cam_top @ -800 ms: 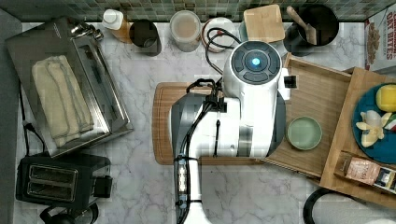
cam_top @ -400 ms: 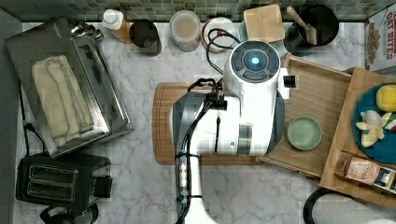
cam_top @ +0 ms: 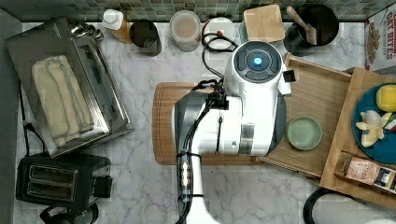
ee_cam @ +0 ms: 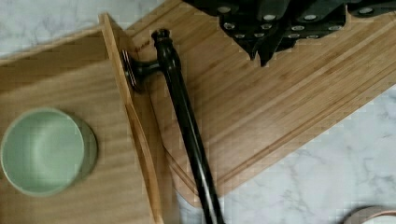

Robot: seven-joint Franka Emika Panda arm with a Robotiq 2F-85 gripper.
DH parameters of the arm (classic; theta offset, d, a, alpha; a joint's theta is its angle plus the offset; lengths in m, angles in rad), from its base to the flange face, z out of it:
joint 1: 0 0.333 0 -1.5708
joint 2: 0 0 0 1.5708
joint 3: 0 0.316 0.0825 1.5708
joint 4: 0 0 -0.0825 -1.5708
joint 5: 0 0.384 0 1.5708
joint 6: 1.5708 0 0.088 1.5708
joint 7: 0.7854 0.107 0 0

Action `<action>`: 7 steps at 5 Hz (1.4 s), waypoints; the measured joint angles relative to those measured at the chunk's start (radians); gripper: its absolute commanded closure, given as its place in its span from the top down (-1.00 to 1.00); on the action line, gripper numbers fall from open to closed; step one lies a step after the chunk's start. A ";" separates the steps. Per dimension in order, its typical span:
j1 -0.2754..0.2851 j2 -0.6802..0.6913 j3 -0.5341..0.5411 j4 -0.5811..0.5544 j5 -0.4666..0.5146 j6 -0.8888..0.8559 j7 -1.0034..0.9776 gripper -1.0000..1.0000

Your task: Close the drawer.

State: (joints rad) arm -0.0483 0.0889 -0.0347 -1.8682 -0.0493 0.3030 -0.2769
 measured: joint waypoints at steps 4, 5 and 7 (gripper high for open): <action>0.007 0.165 0.009 0.002 0.000 0.226 -0.019 -1.00; 0.009 0.231 0.012 0.001 -0.012 0.197 -0.029 -1.00; 0.005 0.263 0.008 -0.069 -0.089 0.294 -0.031 -1.00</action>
State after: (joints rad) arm -0.0433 0.3518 -0.0270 -1.9375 -0.1378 0.5967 -0.3074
